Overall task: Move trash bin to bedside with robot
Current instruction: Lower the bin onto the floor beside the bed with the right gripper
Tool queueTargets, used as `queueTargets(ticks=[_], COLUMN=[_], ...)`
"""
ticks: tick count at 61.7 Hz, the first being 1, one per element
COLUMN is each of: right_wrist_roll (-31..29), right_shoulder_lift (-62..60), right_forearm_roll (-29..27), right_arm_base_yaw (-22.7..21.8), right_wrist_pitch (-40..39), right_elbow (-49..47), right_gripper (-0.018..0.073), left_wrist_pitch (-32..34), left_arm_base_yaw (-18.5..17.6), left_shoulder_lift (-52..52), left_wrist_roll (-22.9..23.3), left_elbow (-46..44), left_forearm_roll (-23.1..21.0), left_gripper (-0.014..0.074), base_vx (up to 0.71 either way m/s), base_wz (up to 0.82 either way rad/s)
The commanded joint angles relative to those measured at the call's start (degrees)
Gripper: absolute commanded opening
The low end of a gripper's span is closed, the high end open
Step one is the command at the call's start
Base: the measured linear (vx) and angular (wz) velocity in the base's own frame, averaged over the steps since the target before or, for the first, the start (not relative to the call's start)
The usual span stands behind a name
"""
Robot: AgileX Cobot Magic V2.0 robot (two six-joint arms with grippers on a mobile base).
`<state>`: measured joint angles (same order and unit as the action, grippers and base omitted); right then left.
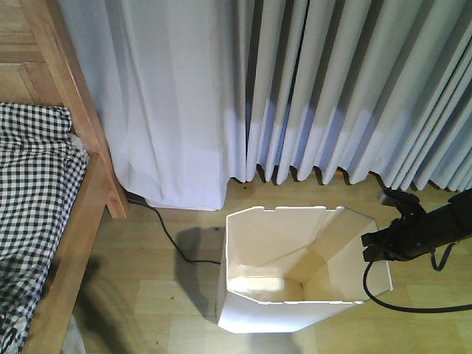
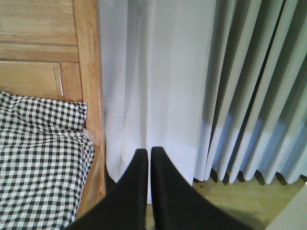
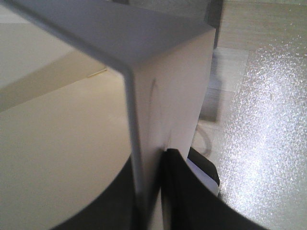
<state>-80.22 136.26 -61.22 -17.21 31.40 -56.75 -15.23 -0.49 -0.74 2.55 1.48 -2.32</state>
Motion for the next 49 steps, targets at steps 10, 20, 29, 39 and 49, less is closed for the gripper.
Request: queueTargets(ticks=[10,20,29,39,49], right_wrist_roll=[0.06,0.06,0.06,0.06,0.06], right_shoulder_lift=[-4.13,-4.13,-4.13,-4.13,-4.13], right_forearm_roll=[-3.10,-3.10,-3.10,-3.10,-3.10], right_arm_base_yaw=[-0.10,-0.10,-0.10,-0.10,-0.10], right_wrist_pitch=[10.99,10.99,10.99,10.99,10.99], right_elbow=[-0.54,-0.54,-0.54,-0.54,-0.54], right_gripper=[-0.0005,-0.0005,-0.0005,-0.0005,-0.0005], left_wrist_pitch=[3.96,3.96,3.96,3.96,3.96], left_arm_base_yaw=[-0.36,-0.36,-0.36,-0.36,-0.36], left_shoulder_lift=[-0.81,-0.81,-0.81,-0.81,-0.81], left_wrist_roll=[0.32,0.32,0.32,0.32,0.32], left_elbow=[1.07,1.07,1.07,1.07,1.07], left_forearm_roll=[-0.25,-0.25,-0.25,-0.25,-0.25], left_gripper=[-0.0006,-0.0006,-0.0006,-0.0006,-0.0006], base_vx=[0.09,0.06,0.03,0.00,0.00], base_wz=[0.01,0.01,0.01,0.00,0.00])
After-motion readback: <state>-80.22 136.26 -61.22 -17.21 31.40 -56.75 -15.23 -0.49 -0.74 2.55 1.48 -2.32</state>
